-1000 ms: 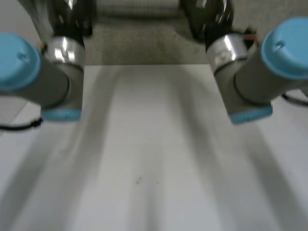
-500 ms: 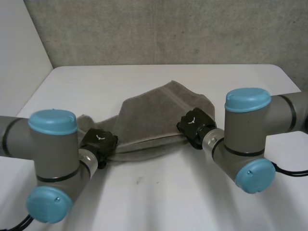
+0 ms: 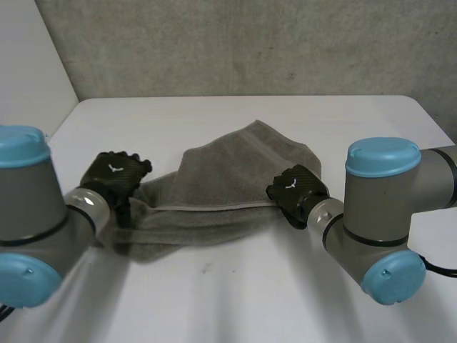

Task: Fold the laundry

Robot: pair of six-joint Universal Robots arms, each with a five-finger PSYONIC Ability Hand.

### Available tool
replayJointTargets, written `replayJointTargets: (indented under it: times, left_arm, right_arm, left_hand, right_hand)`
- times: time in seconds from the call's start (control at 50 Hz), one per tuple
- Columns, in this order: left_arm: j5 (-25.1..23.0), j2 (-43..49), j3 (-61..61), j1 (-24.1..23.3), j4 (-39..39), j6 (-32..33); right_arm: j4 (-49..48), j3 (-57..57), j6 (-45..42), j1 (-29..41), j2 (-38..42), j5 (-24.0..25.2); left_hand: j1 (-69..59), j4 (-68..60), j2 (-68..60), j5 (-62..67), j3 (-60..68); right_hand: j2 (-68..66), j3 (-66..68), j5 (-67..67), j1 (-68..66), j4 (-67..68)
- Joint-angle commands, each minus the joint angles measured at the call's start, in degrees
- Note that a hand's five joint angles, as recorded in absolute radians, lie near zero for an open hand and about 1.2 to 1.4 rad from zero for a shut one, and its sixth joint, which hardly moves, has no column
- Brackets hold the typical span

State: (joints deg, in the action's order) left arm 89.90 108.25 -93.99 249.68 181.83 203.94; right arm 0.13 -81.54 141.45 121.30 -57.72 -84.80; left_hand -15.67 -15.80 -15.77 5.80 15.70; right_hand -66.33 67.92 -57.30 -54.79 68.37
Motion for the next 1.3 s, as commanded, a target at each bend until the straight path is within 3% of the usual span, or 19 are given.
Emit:
replayJointTargets:
  times: [0.02,0.18,0.4,0.48,0.66,0.7,0.74,0.76,1.04,1.14,1.3]
  left_arm:
    - [-8.5,0.2,0.9,8.2,-2.3,-5.0]
    - [-18.8,6.3,5.0,9.9,-3.1,-8.0]
    - [-19.4,14.4,9.9,9.9,-3.7,-7.6]
    - [-19.4,16.2,11.3,9.9,-3.7,-7.5]
    - [-19.5,17.5,10.9,9.6,-5.3,-7.1]
    - [-19.5,17.5,10.9,9.5,-5.8,-7.0]
    - [-19.5,16.9,11.1,9.4,-7.1,-6.8]
    - [-19.5,16.9,11.1,9.4,-7.1,-6.8]
    - [-19.0,-6.3,11.5,6.9,-7.7,-8.2]
    - [-18.4,-19.5,11.7,6.7,-8.2,-8.4]
    - [-17.0,-24.4,13.1,7.0,-14.0,-8.2]
  right_arm:
    - [-0.3,0.0,0.0,0.1,0.4,0.1]
    - [-0.4,-0.4,0.0,0.1,0.8,0.2]
    - [-0.7,-0.8,-0.1,0.1,0.8,0.2]
    - [-0.8,-0.8,-0.1,0.1,0.9,0.2]
    - [-1.1,-0.5,-0.2,-0.1,1.0,0.1]
    - [-1.1,-0.3,-0.2,-0.3,0.9,0.0]
    - [-1.0,0.1,-0.2,-0.3,0.4,-0.2]
    - [-1.0,0.2,-0.2,-0.3,0.4,-0.2]
    - [2.1,4.6,-0.7,-2.6,-11.7,-0.9]
    - [14.9,12.0,-1.0,-4.3,-20.0,-0.2]
    - [28.9,20.4,-4.9,-5.5,-26.4,2.3]
  left_hand:
    - [-11.2,-11.0,-11.1,11.0,11.1]
    - [-17.6,-17.5,-17.5,17.5,17.6]
    - [-20.5,-20.3,-20.3,20.3,20.4]
    - [-33.5,-33.4,-33.4,33.4,33.5]
    - [-35.8,-35.6,-35.7,35.6,35.7]
    - [-41.6,-41.5,-41.5,41.5,41.6]
    - [-60.7,-60.6,-60.6,60.6,60.7]
    - [-60.8,-60.7,-60.7,60.7,60.8]
    - [-64.3,-64.2,-64.2,64.2,64.3]
    - [-64.3,-64.2,-64.2,64.2,64.3]
    - [-64.3,-64.2,-64.2,64.2,64.3]
  right_hand:
    - [-13.7,12.1,-12.7,-25.2,11.6]
    - [-13.7,12.1,-12.7,-25.2,11.6]
    - [-13.7,12.1,-12.7,-25.2,11.6]
    - [-13.7,12.1,-12.7,-25.2,11.6]
    - [-13.7,12.1,-12.7,-25.2,11.6]
    - [-13.7,12.1,-12.7,-25.2,11.6]
    - [-13.7,12.1,-12.7,-25.2,11.6]
    - [-13.7,12.1,-12.7,-25.2,11.6]
    - [-13.7,12.1,-12.7,-25.2,11.6]
    - [-13.7,12.1,-12.7,-25.2,11.6]
    - [-13.7,12.1,-12.7,-25.2,11.6]
